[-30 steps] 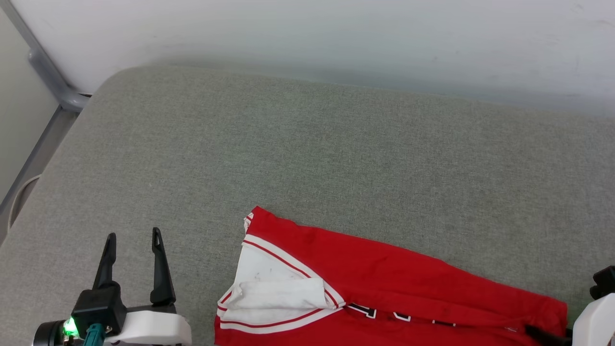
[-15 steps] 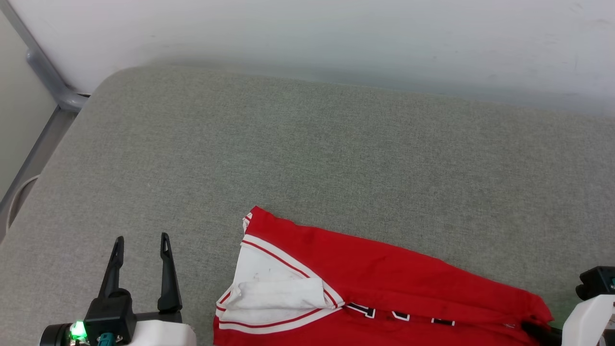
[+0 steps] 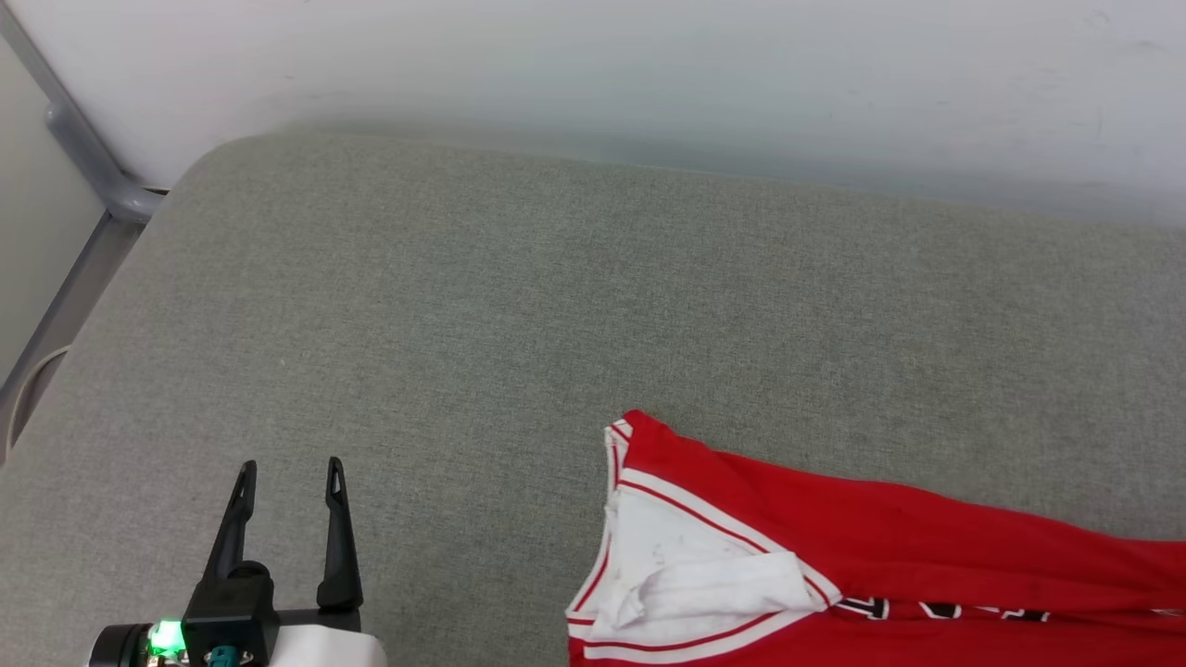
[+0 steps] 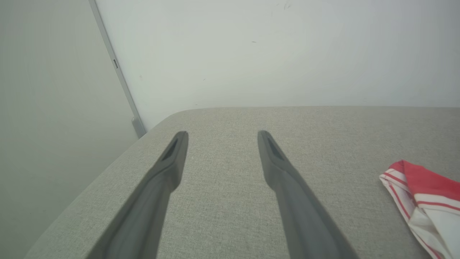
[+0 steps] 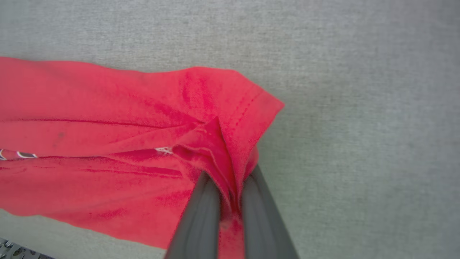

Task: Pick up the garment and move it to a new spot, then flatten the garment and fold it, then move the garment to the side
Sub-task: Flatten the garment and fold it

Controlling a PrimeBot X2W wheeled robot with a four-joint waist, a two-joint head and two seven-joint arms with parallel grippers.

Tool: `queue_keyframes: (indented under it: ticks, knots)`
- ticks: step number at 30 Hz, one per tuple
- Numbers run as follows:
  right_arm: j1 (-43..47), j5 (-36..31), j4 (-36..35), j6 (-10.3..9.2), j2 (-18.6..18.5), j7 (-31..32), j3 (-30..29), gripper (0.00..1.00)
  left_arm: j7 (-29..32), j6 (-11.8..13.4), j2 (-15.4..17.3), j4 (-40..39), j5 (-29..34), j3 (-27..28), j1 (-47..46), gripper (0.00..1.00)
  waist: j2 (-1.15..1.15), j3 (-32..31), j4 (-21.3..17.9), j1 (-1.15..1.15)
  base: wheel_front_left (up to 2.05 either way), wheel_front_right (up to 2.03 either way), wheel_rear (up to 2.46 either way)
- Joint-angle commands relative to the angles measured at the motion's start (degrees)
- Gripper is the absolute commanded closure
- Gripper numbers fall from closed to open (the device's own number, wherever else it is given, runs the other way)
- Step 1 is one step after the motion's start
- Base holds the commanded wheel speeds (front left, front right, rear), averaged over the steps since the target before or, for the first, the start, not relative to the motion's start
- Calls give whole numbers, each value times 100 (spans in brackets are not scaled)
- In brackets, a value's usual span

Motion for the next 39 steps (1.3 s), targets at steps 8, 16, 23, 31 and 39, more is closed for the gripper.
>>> queue_keyframes:
  ticks: [8, 16, 23, 31, 39]
  knots:
    - [92, -13, 33, -12, 41, 3, -228, 100, -39, -88, -48, 72, 89, -2, 106, 0, 0, -104, -40, 0, 0, 0, 0]
    - [379, 157, -1464, -10, 475, 260, -259, 100, -39, -119, -53, 132, 94, 14, 197, 0, 0, -198, -85, 0, 0, 0, 0]
    - [196, -92, -2757, -10, 845, 737, 172, 100, -40, -140, -77, 181, 116, -32, 126, 0, 0, -165, -70, 0, 0, 0, 0]
    - [-775, -508, -3072, -10, 1143, 991, 1661, 100, -40, -179, -96, 216, 130, -103, -16, 0, 0, -22, 127, 0, 0, 0, 0]
    - [-1781, -828, -2574, -10, 1475, 711, 3020, 100, -40, -172, -125, 262, 117, -125, -115, 0, 0, 73, 288, 0, 0, 0, 0]
